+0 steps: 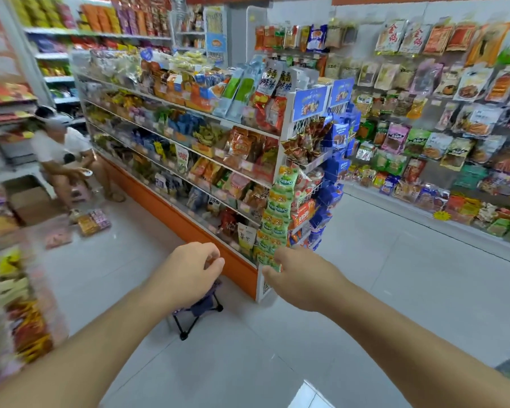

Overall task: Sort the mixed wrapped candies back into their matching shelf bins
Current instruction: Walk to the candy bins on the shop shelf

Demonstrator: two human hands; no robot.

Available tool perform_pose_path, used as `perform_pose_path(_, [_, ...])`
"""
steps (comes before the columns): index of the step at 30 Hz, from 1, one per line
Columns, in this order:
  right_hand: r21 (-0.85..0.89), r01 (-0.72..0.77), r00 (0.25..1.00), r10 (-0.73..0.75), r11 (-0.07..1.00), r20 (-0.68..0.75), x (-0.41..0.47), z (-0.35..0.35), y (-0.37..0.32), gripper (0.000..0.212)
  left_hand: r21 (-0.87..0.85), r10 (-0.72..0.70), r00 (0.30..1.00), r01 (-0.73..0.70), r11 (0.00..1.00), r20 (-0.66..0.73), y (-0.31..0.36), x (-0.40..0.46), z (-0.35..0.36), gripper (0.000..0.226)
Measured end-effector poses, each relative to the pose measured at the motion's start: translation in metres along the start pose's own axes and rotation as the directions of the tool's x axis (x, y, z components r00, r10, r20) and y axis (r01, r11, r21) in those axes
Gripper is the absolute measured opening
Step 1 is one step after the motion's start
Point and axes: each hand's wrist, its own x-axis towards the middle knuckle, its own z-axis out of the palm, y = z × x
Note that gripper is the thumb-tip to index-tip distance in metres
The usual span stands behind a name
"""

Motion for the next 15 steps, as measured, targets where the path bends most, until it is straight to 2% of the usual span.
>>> perform_pose_path(5, [-0.016,0.051,0.998,-0.051,0.999,0.039,0.09,0.009,-0.023,0.044,-0.005,-0.055,0.999,0.055,0.998,-0.003,-0.056,0.056,0.0,0.023])
perform_pose_path(9, [-0.018,0.086,0.994,-0.085,0.996,0.067,0.155,0.015,-0.054,0.036,-0.033,-0.09,0.996,0.091,0.995,0.006,-0.113,0.098,-0.003,0.023])
perform_pose_path(15, [-0.017,0.186,0.977,-0.183,0.982,0.108,0.25,0.022,-0.112,0.035,-0.078,-0.219,0.976,0.218,0.973,0.001,-0.19,0.138,-0.016,0.029])
